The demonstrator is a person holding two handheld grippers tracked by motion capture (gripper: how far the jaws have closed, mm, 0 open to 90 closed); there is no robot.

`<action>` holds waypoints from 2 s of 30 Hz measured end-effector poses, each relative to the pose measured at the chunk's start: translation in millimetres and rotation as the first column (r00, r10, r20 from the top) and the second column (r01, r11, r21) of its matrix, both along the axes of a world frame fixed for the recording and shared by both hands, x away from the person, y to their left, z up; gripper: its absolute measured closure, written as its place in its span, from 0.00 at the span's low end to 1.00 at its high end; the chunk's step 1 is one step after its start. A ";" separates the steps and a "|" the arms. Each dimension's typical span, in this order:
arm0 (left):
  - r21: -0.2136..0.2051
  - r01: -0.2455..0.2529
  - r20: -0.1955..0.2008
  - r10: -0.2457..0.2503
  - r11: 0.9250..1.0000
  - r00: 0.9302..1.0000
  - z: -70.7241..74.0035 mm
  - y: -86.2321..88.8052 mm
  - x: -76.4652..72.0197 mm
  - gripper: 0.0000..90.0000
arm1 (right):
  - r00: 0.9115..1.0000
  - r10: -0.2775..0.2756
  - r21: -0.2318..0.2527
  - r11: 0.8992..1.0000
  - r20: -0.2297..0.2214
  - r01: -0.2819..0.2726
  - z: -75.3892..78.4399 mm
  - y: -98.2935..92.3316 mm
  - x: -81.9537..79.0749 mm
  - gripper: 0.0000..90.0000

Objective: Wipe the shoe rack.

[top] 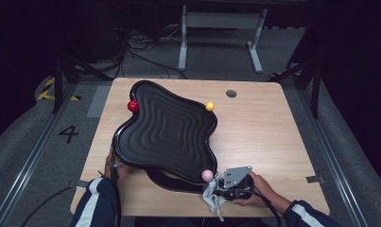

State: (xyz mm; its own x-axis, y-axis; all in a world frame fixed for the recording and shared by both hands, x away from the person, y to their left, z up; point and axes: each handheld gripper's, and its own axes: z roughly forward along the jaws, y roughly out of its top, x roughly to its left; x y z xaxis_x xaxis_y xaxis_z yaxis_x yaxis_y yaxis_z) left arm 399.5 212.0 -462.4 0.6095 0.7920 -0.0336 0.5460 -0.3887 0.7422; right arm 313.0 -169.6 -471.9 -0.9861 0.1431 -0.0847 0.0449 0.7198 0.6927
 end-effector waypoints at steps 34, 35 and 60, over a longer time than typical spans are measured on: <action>0.019 -0.075 0.026 0.075 0.997 0.997 -2.0 1.8 -9.7 0.83 | 0.998 -0.048 0.088 0.995 0.038 0.045 2.7 12.5 -34.3 0.83; -0.005 -0.066 0.029 0.066 0.998 0.997 -3.5 2.7 -9.1 0.83 | 0.996 -0.075 0.083 0.994 0.058 0.070 0.2 15.6 -32.9 0.83; -0.076 0.017 0.036 -0.015 0.997 0.999 -8.7 -8.6 -18.7 0.82 | 0.891 -0.432 0.140 0.900 0.141 0.414 -8.9 -33.5 63.0 0.86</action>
State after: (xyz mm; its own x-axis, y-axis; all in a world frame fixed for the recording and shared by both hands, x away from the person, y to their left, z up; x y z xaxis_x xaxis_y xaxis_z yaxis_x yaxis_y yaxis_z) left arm 380.8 203.4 -471.1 0.6240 0.7781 -0.0718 0.5129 -0.3385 0.7889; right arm 376.1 -203.2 -480.7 -0.8036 0.5600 -0.2019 0.2085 0.5824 0.7857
